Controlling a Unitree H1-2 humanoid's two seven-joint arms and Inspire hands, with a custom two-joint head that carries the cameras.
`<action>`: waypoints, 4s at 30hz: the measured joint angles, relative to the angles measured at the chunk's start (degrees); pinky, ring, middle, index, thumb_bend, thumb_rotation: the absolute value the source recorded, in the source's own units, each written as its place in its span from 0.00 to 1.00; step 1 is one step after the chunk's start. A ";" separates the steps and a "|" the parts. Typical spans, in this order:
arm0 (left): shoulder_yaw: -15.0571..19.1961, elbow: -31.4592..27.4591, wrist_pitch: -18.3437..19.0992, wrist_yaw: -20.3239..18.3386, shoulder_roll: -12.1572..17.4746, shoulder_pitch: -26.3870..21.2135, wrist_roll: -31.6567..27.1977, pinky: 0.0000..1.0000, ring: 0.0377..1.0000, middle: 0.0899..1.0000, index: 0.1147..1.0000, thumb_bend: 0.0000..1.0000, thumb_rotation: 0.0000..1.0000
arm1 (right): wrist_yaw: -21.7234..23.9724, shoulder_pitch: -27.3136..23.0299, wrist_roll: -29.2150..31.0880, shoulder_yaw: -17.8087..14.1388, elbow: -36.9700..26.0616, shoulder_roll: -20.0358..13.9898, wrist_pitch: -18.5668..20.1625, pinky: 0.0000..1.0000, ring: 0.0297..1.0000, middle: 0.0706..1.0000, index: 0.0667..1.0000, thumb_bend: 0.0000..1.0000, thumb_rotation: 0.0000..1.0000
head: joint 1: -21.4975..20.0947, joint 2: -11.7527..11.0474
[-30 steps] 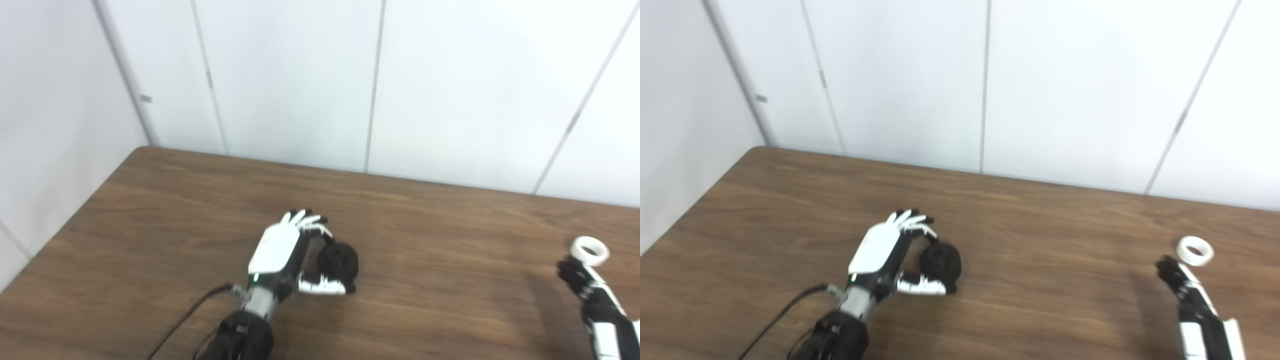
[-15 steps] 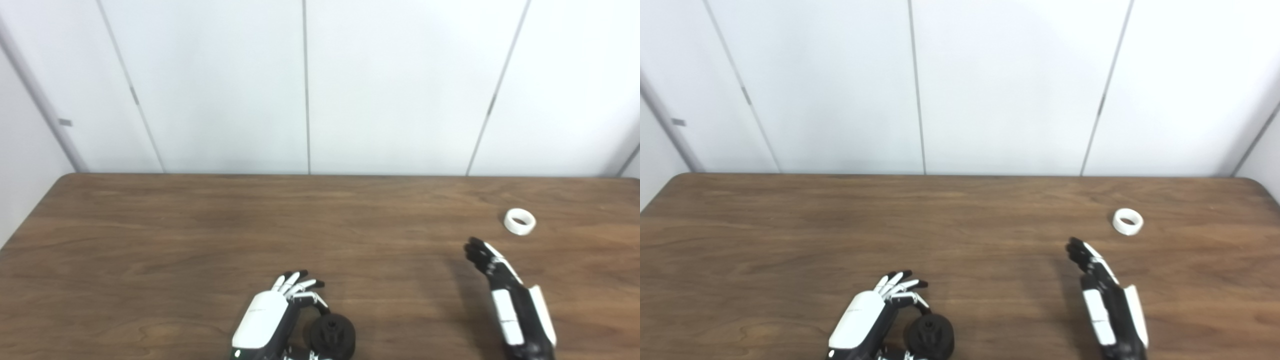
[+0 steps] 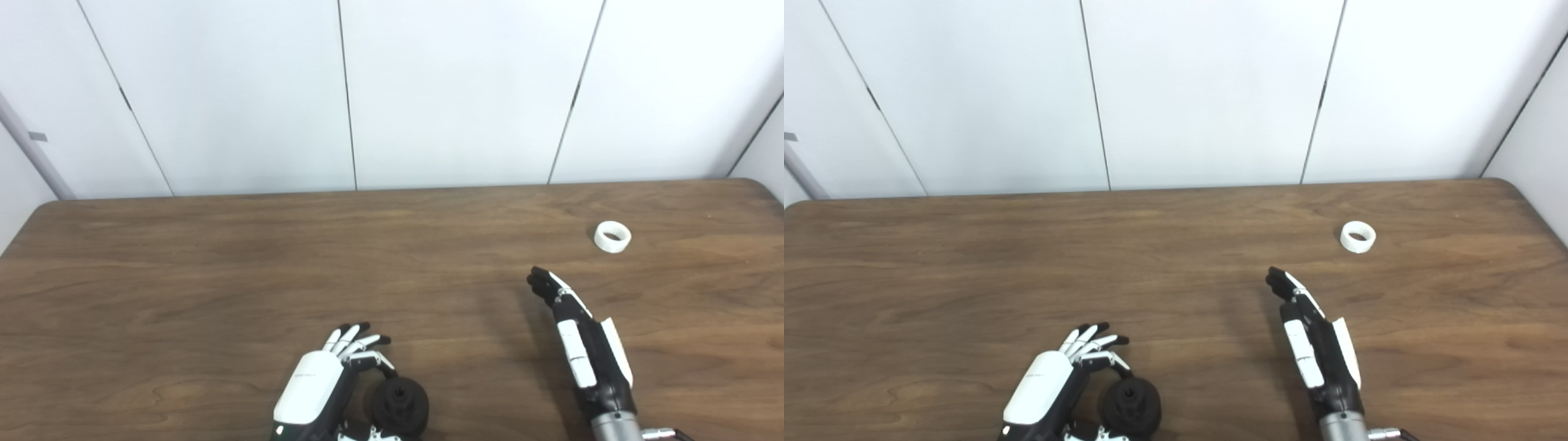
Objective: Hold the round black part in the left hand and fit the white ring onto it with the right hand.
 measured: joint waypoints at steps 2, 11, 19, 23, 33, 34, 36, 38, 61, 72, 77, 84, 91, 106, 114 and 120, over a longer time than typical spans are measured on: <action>-0.01 0.16 -0.25 0.35 0.00 0.02 0.57 1.00 0.95 0.82 0.42 0.52 0.05 | -0.01 0.06 -0.01 0.00 -0.25 0.00 0.35 0.94 0.88 0.84 0.85 0.47 1.00 | -0.26 0.17; 0.14 0.43 -1.98 1.40 -0.05 0.03 2.34 1.00 0.94 0.82 0.42 0.52 0.05 | -1.39 -0.16 -2.57 -0.69 -0.98 -0.21 2.53 0.86 0.87 0.83 0.83 0.61 0.74 | -0.97 0.70; 0.74 0.58 -2.29 1.44 -0.04 0.01 3.39 1.00 0.94 0.82 0.42 0.52 0.05 | -3.41 -1.95 -12.31 -3.65 -7.14 -1.06 13.48 0.80 0.82 0.79 0.75 0.77 0.36 | -4.74 1.14; 1.20 0.76 -2.59 1.30 0.02 0.00 3.38 1.00 0.94 0.82 0.42 0.52 0.05 | -3.55 -5.05 -17.27 -4.38 -8.35 -2.75 19.16 0.82 0.83 0.80 0.69 0.83 0.31 | -6.59 1.23; 2.53 0.75 -3.11 -0.08 0.57 0.01 3.28 1.00 0.93 0.81 0.42 0.52 0.05 | -2.41 -13.87 -24.04 -5.12 -6.83 -11.49 24.37 0.87 0.88 0.84 0.65 0.88 0.25 | -8.96 1.23; 2.62 0.75 -3.18 -0.11 0.60 0.02 3.27 1.00 0.93 0.81 0.42 0.52 0.05 | -2.18 -14.34 -24.38 -5.10 -6.04 -12.33 24.58 0.87 0.89 0.84 0.65 0.88 0.24 | -9.05 1.23; 2.83 0.75 -3.48 -0.12 0.65 0.12 3.27 1.00 0.92 0.81 0.42 0.52 0.05 | -1.66 -15.09 -24.76 -4.93 -4.25 -13.89 24.66 0.95 0.91 0.86 0.65 0.89 0.22 | -9.66 1.23; 3.06 0.75 -3.77 -0.12 0.67 0.21 3.26 1.00 0.92 0.80 0.42 0.52 0.05 | -1.18 -16.02 -24.75 -4.87 -2.27 -15.22 24.65 0.99 0.94 0.88 0.65 0.90 0.20 | -10.11 1.06; 4.01 0.09 -4.10 -0.98 0.94 0.86 3.10 1.00 0.93 0.81 0.42 0.52 0.06 | 6.59 -32.35 -30.03 3.17 18.66 -25.47 31.23 1.00 1.00 1.00 0.74 0.94 0.28 | -12.57 0.62; 4.11 -0.24 -4.17 -0.99 0.97 1.33 3.11 1.00 0.93 0.80 0.42 0.52 0.06 | 10.82 -37.70 -32.05 5.12 26.14 -26.32 31.43 1.00 1.00 1.00 0.73 0.92 0.29 | -12.57 0.62; 4.14 -0.60 -4.13 -1.01 0.99 1.78 3.14 1.00 0.94 0.80 0.42 0.52 0.06 | 12.78 -38.44 -33.50 5.27 28.12 -26.40 31.44 1.00 1.00 1.00 0.72 0.91 0.28 | -12.57 0.70; 4.32 -0.84 -4.14 -1.02 1.00 2.06 3.14 1.00 0.93 0.80 0.42 0.52 0.05 | 14.53 -39.95 -35.25 5.31 30.92 -26.38 31.46 1.00 1.00 0.99 0.71 0.91 0.29 | -12.66 0.79; 4.31 -0.87 -4.14 -1.03 1.00 2.07 3.14 1.00 0.93 0.80 0.42 0.52 0.06 | 15.56 -41.35 -36.54 5.24 33.36 -26.31 31.46 1.00 1.00 0.98 0.70 0.89 0.29 | -12.66 0.88; 4.30 -0.90 -4.16 -1.02 1.00 2.02 3.14 1.00 0.93 0.79 0.42 0.52 0.05 | 16.26 -41.72 -37.39 5.51 33.53 -26.31 31.46 1.00 1.00 0.96 0.67 0.87 0.30 | -12.66 0.79; 4.27 -0.95 -4.14 -1.02 1.00 2.04 3.23 1.00 0.93 0.79 0.42 0.52 0.05 | 15.46 -41.70 -35.99 6.03 33.16 -26.33 31.20 1.00 1.00 0.91 0.49 0.59 0.17 | -12.30 0.97; 4.11 -0.96 -4.15 -0.97 0.91 2.11 3.25 1.00 0.92 0.79 0.42 0.52 0.05 | 11.67 -41.49 -33.50 6.65 32.97 -26.30 29.57 1.00 1.00 0.83 0.45 0.52 0.13 | -12.22 1.05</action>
